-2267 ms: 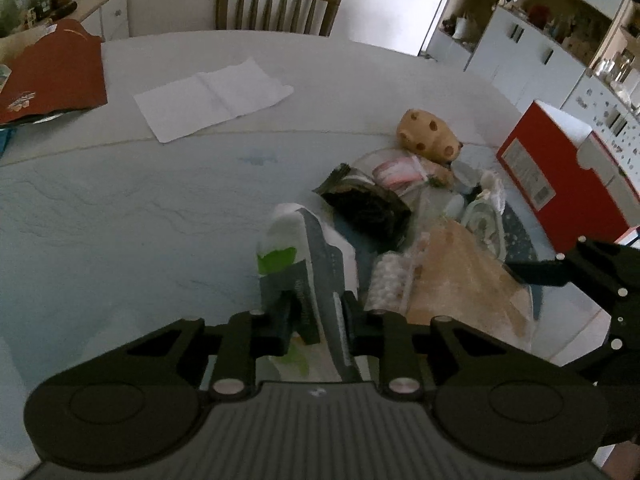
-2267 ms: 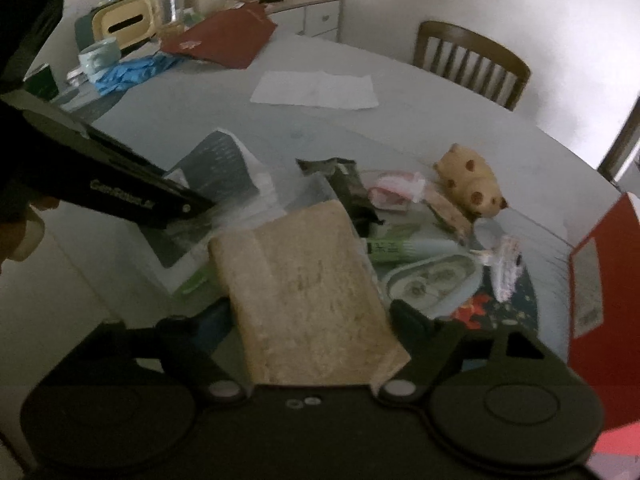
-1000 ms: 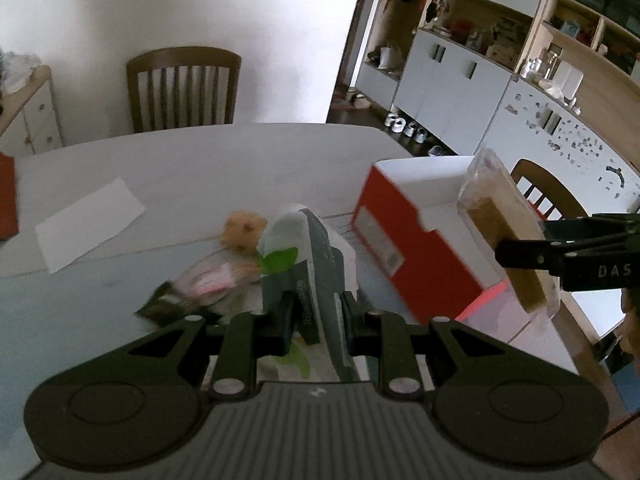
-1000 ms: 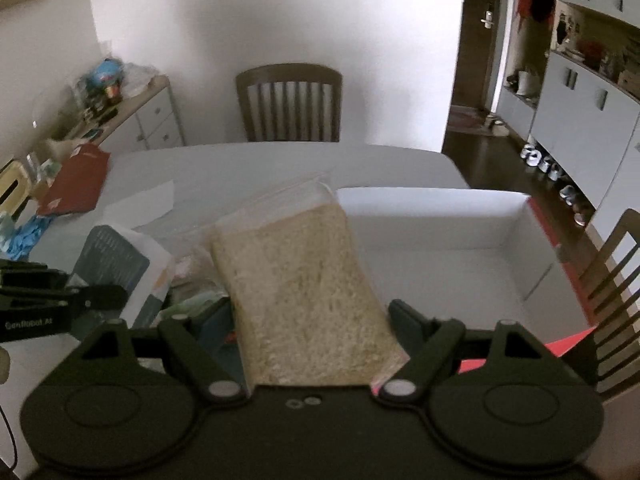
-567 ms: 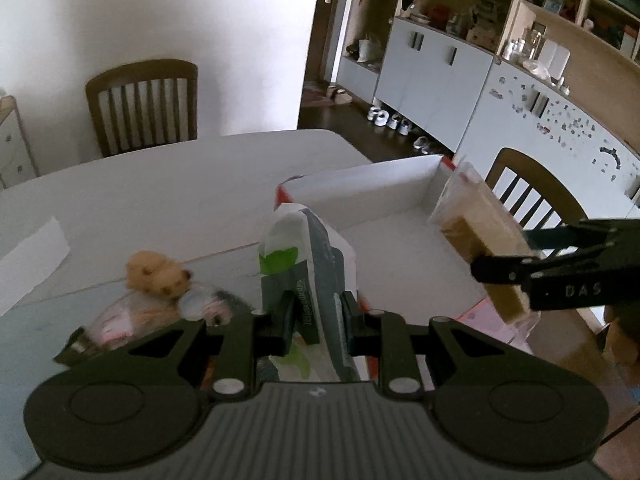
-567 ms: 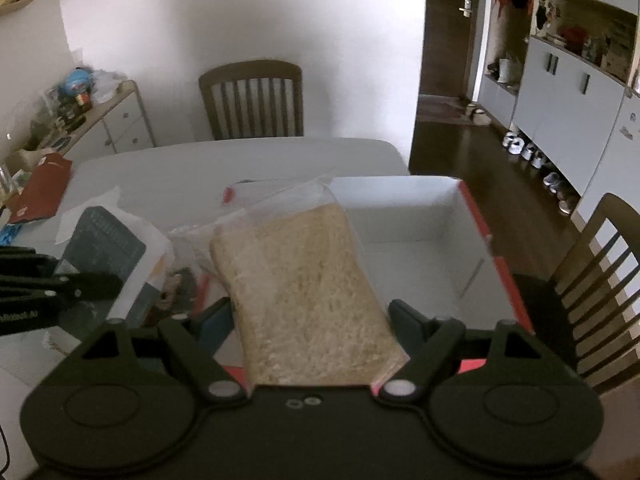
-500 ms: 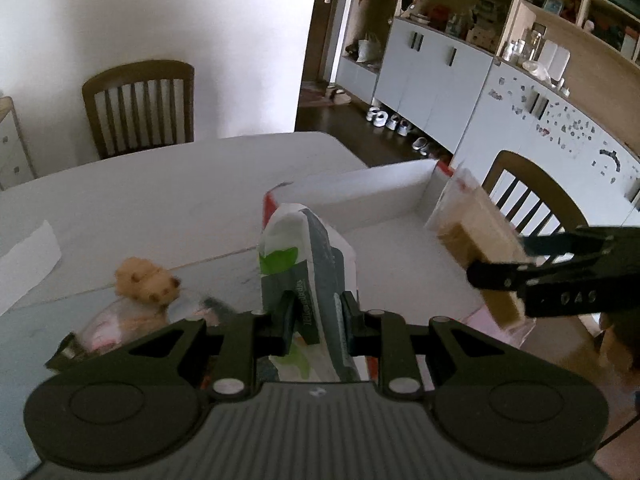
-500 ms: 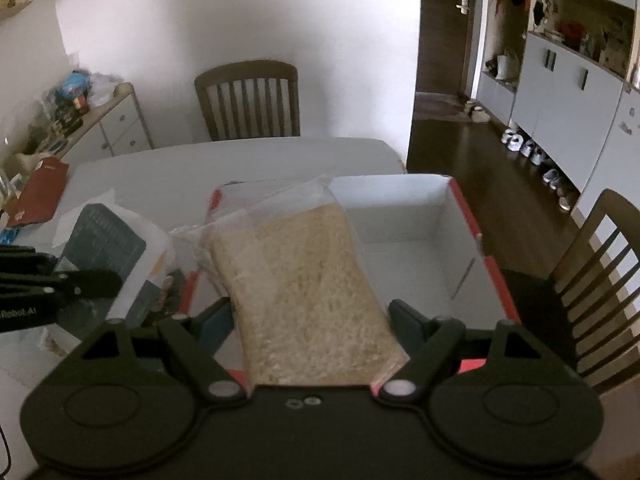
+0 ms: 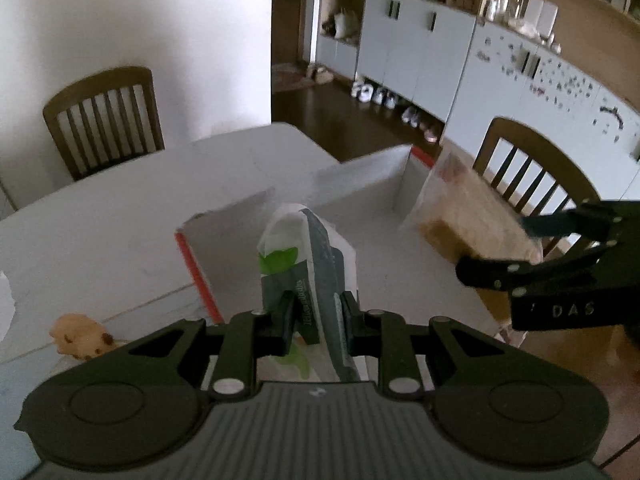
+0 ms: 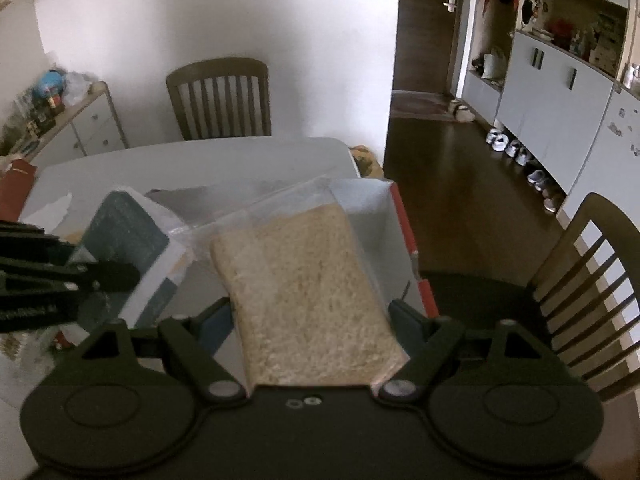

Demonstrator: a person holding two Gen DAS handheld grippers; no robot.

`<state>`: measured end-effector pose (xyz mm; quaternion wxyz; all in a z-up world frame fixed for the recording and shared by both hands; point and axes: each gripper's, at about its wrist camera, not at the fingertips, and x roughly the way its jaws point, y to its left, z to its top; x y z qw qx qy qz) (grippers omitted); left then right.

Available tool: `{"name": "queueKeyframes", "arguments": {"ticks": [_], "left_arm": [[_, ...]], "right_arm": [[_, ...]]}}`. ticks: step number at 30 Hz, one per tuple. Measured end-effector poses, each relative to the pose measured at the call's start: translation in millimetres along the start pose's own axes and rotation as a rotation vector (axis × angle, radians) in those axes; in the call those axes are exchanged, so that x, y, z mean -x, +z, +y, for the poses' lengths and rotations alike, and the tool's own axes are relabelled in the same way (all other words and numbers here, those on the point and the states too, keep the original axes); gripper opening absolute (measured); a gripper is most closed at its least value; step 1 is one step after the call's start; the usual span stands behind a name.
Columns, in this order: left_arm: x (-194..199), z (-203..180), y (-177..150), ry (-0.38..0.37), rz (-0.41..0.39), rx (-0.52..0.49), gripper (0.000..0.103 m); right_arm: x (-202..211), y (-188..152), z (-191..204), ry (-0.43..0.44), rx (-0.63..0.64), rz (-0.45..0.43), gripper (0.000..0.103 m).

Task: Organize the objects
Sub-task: 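Carry the white-green package and grain bag with both tools into the red box, then open the right tool to drop the grain bag while the left tool releases the package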

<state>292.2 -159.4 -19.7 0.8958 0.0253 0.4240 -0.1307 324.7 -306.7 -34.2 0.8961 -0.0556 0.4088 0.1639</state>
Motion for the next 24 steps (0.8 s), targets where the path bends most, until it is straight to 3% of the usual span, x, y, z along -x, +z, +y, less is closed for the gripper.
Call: {"name": "queueKeyframes", "arguments": {"ticks": [12,15,21,24], "left_arm": [[-64,-8,-6,0.021,0.146,-0.058,0.022],[-75,-8,-9,0.023,0.181,-0.064,0.022],[-89,-7,-13,0.004,0.233,-0.068,0.023],[-95,-8,-13,0.001,0.253,-0.074,0.023]], "right_arm": [[-54,-8,3,-0.016,0.013,0.101,0.073],[-68,-11,1,-0.007,0.009,0.138,0.059],[-78,-17,-2,0.008,0.011,0.176,0.06],[-77,-20,-5,0.025,0.003,0.167,0.065]]}}
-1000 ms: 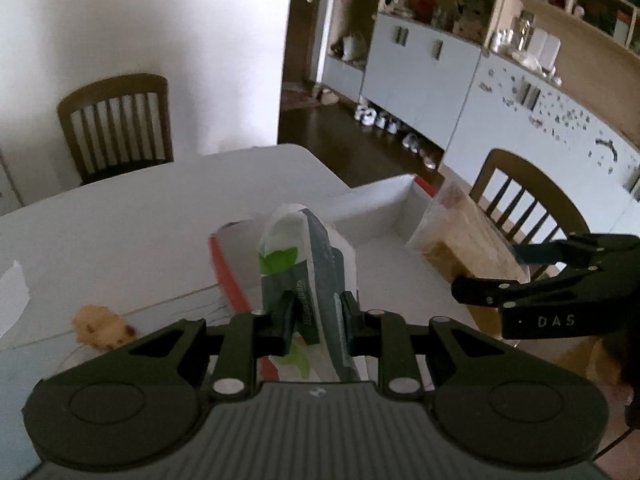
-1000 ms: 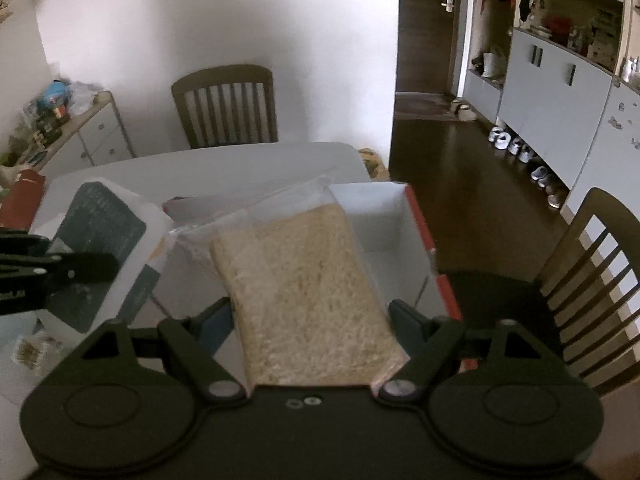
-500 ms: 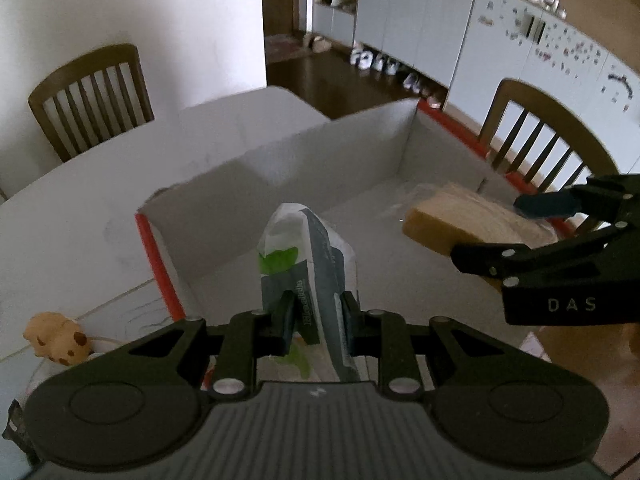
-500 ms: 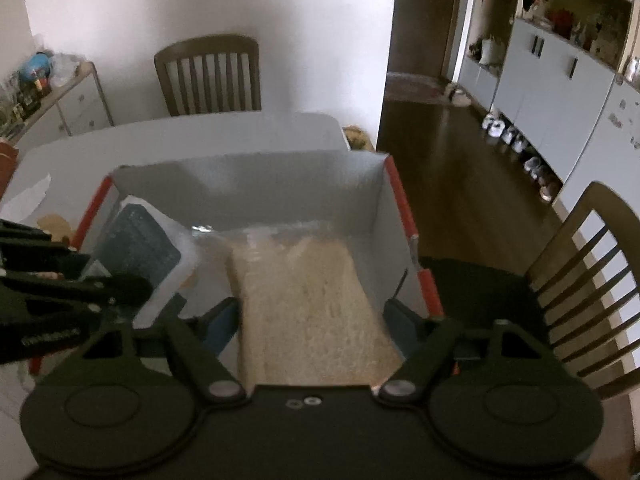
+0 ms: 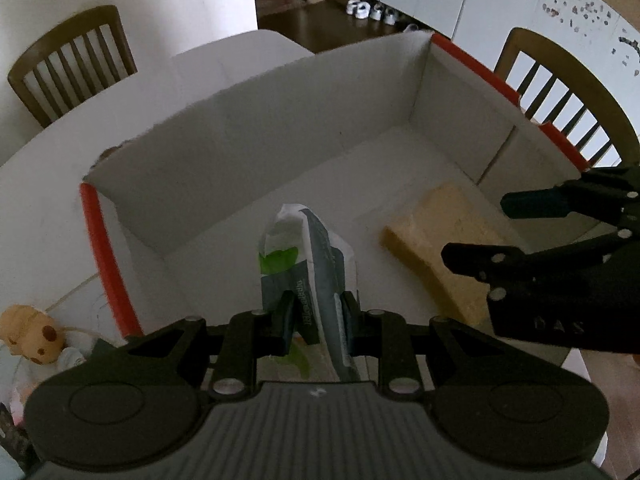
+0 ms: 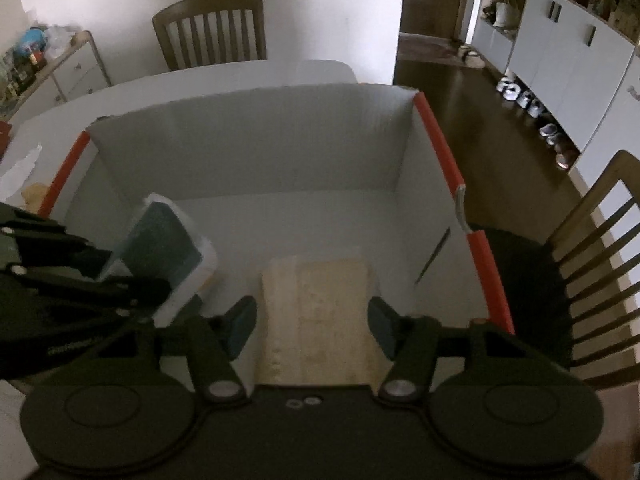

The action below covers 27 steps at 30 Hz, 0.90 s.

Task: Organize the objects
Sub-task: 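Open the right tool to drop the grain bag while the left tool releases the package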

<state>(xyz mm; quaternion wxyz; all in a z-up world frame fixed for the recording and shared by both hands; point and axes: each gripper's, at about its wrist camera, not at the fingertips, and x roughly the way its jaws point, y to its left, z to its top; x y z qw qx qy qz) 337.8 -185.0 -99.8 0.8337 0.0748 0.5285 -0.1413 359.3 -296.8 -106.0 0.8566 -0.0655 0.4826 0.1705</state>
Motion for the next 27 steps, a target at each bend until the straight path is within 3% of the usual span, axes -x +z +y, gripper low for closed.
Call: {"name": "queueKeyframes", "arguments": {"ticks": [7,11,13,18,27], "left_arm": [[-10,-3,8,0.006,0.044,-0.008,0.025],[-6,-4,7,-0.008,0.035,-0.005,0.051],[-4,-10,9,-0.011,0.006,-0.015,0.056],[18,-13,4,0.008,-0.073,-0.016,0.056],[66,-1,-13,-0.024,-0.18,0.022,0.056]], "right_arm": [[8,-9,-12,0.03,-0.035,-0.013,0.071],[20,-11,-15,0.047,-0.046,-0.036,0.074],[28,-12,-16,0.052,-0.049,-0.05,0.074],[52,-14,-14,0.068,-0.055,-0.09,0.075],[101,-15,0,0.088,-0.03,-0.169,0.077]]}}
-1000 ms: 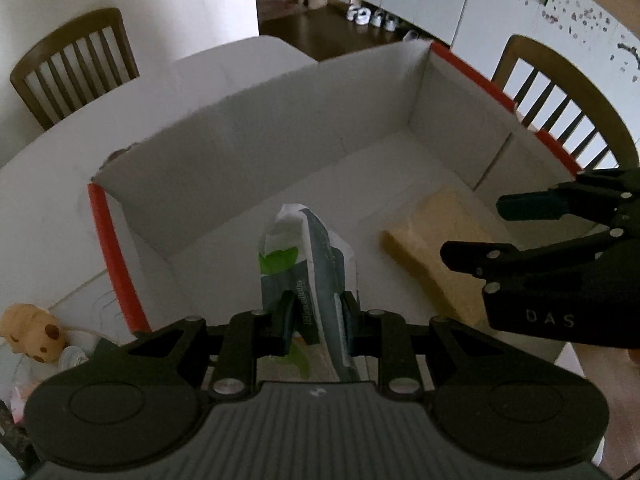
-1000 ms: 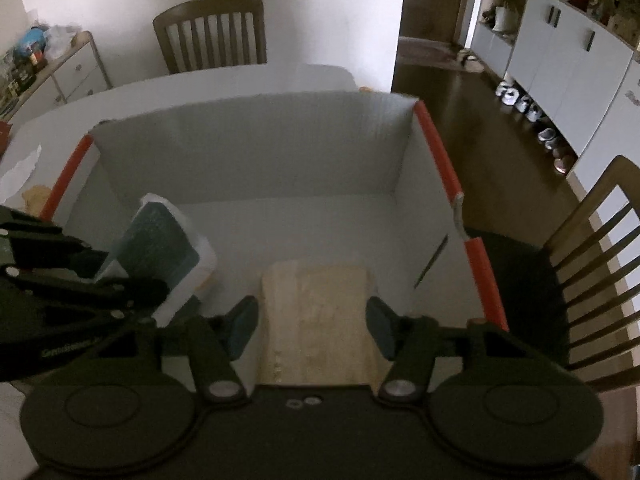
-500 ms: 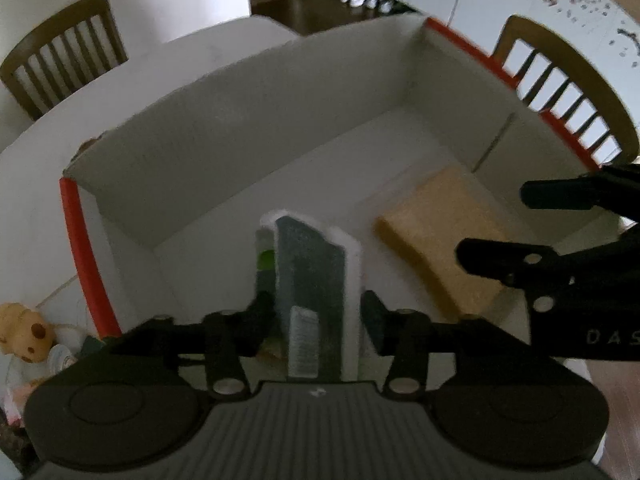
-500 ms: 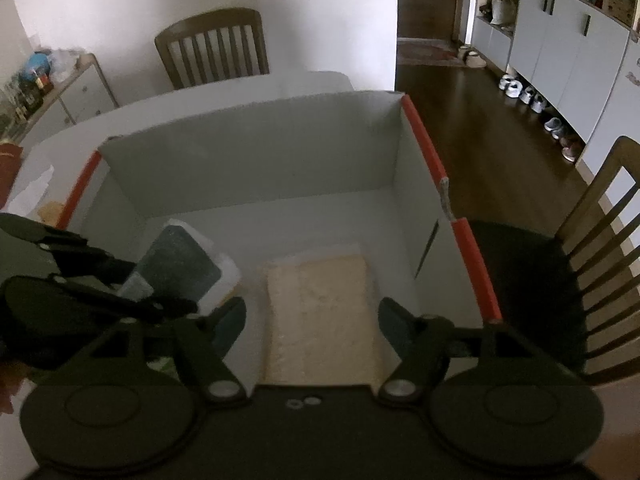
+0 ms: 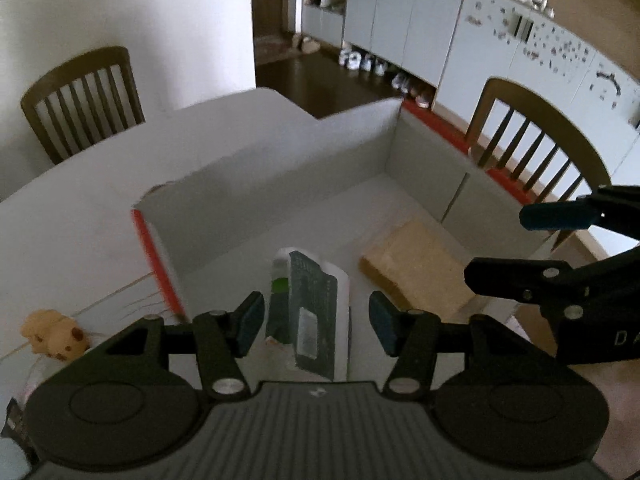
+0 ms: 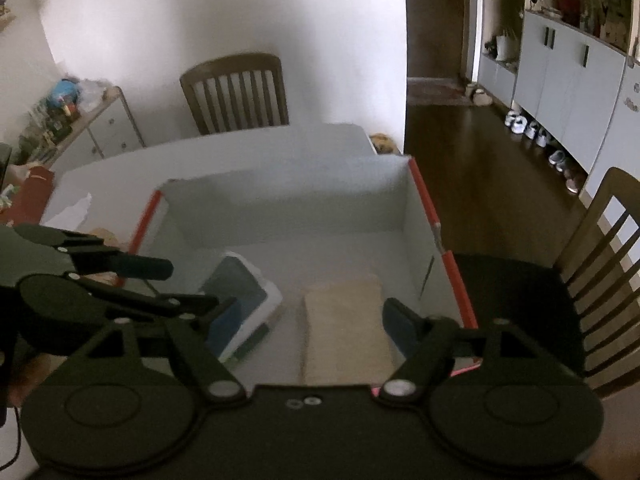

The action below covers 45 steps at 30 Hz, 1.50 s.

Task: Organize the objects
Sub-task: 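Open the right tool to drop the grain bag while the left tool releases the package, then move both tools back over the pile of items on the table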

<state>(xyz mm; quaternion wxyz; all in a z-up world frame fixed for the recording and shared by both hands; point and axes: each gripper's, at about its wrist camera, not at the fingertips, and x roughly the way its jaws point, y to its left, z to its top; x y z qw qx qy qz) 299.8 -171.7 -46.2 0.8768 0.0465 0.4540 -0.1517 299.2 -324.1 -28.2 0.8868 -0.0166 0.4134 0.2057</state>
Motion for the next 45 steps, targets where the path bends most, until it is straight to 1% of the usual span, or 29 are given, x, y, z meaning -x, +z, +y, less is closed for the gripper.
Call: {"name": "queueKeyframes", "arguments": {"ticks": [5,7,13,16,19,20,24,26,28,33,35,39,45], "left_arm": [[30,15,-8,-0.023,-0.053,0.034,0.056],[41,22,-13,-0.028,-0.072,0.042,0.056],[73,42,-30,-0.034,-0.118,0.064,0.056],[89,56,-41,-0.026,-0.138,0.071,0.057],[104,72,-54,-0.026,-0.158,0.088,0.066],[109,77,-59,-0.027,-0.164,0.092,0.067],[124,97,-78,-0.005,-0.164,0.087,0.068],[130,110,-88,0.005,-0.165,0.093,0.071],[137,121,-99,0.01,-0.169,0.103,0.072],[150,151,-127,0.054,-0.173,0.112,0.073],[153,161,-138,0.053,-0.168,0.108,0.08],[157,181,-162,0.039,-0.158,0.115,0.082],[150,206,-190,0.029,-0.122,0.139,0.092]], "right_arm": [[17,-4,19,0.008,0.015,-0.029,0.078],[23,-6,28,0.01,0.015,-0.038,0.08],[33,-14,58,0.012,0.007,-0.055,0.08],[38,-19,75,0.009,0.008,-0.068,0.085],[40,-24,94,0.009,0.012,-0.074,0.088],[40,-26,99,0.009,0.014,-0.077,0.089],[41,-34,123,0.021,0.011,-0.087,0.096],[41,-37,135,0.031,0.006,-0.092,0.101],[39,-41,146,0.042,0.001,-0.094,0.103],[34,-50,179,0.046,0.016,-0.087,0.103],[31,-52,190,0.05,0.019,-0.078,0.103],[25,-60,210,0.051,0.018,-0.066,0.103],[13,-68,231,0.04,0.03,-0.042,0.103]]}}
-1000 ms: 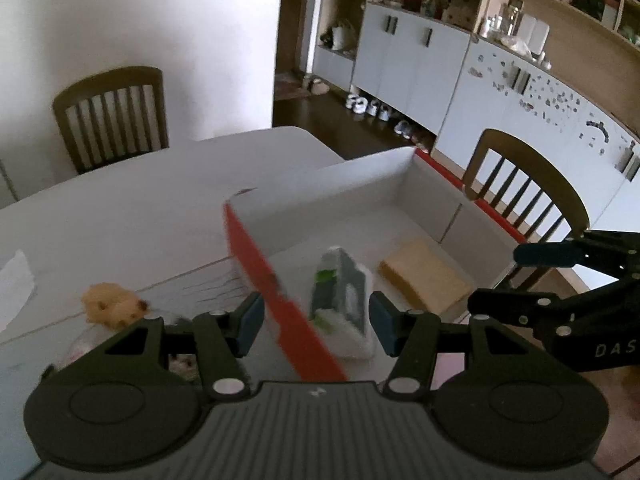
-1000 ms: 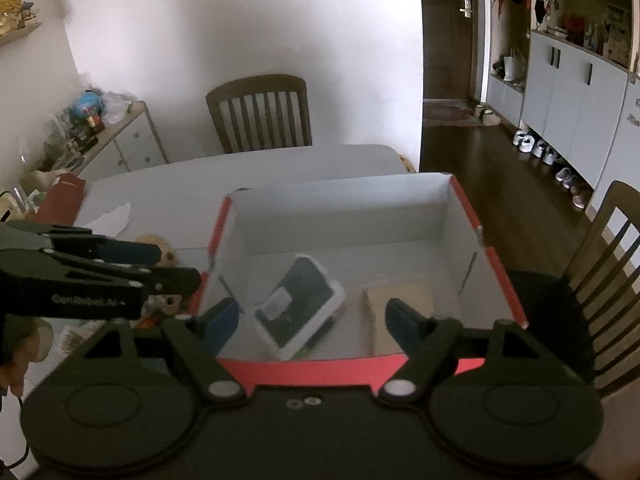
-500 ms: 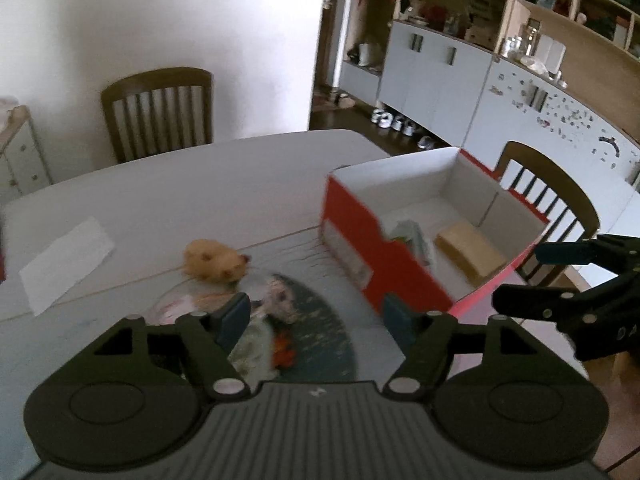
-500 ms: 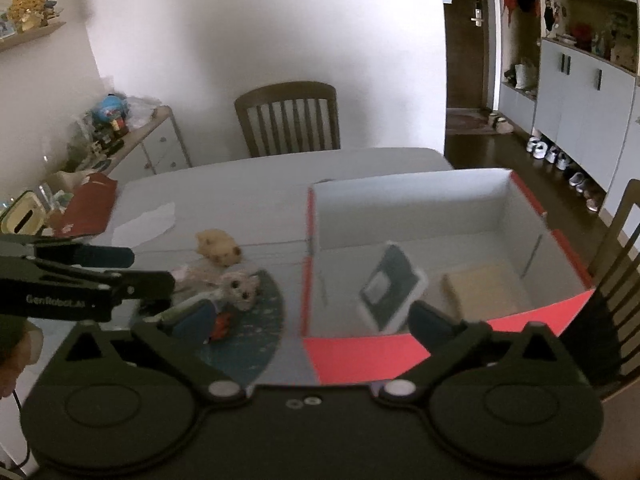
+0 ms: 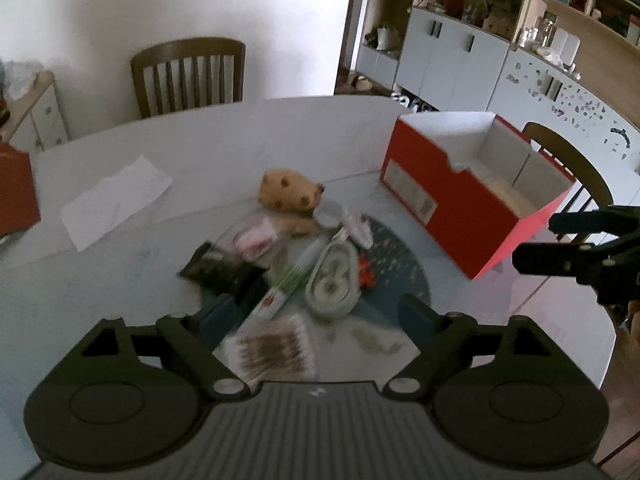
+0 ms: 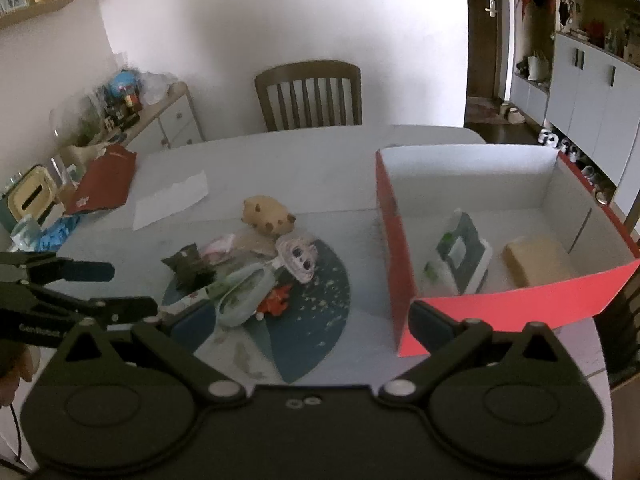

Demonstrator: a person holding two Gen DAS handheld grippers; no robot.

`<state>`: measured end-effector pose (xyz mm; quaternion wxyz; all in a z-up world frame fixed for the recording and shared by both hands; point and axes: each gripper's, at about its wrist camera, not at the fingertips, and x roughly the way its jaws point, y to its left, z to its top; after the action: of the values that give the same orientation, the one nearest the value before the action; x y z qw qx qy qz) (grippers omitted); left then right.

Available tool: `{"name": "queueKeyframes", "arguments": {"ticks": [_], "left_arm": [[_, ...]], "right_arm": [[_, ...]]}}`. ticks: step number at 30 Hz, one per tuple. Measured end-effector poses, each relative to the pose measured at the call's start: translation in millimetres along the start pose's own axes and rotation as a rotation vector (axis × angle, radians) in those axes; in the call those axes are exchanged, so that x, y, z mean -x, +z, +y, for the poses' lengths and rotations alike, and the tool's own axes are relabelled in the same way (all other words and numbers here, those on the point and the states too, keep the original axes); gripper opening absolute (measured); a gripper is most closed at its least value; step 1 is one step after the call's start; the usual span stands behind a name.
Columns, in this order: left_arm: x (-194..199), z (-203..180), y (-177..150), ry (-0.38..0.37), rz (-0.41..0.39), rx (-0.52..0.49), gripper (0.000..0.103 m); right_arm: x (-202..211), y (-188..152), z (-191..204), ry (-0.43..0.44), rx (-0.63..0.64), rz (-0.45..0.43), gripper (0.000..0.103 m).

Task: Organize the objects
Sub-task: 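Move both tools back over the pile of items on the table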

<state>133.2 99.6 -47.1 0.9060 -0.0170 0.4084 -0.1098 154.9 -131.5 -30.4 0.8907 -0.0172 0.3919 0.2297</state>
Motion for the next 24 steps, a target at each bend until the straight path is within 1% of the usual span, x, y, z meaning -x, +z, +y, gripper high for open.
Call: {"name": "queueKeyframes", "arguments": {"ticks": [1,2,4,7,12,18,24], "left_arm": [[-1,4,-4,0.001,0.007,0.0,0.099],[-3,6,-9,0.0,0.01,-0.002,0.103],[-7,12,-17,0.003,0.006,-0.013,0.103],[-18,17,-26,0.03,0.027,-0.029,0.103],[-39,31,-40,0.036,0.066,-0.005,0.103],[-58,34,-43,0.048,0.098,0.001,0.103],[-74,31,-42,0.061,0.112,-0.001,0.103]], "right_arm": [[-3,-1,4,-0.003,0.013,0.004,0.103],[-5,-2,8,-0.011,0.026,0.007,0.103],[-13,-4,15,-0.03,0.044,0.018,0.103],[-25,-7,21,-0.046,0.044,0.036,0.103],[-46,-10,29,-0.073,0.051,0.066,0.103],[-70,-6,35,-0.085,0.034,0.1,0.103],[-98,1,47,-0.091,0.051,0.126,0.103]]}}
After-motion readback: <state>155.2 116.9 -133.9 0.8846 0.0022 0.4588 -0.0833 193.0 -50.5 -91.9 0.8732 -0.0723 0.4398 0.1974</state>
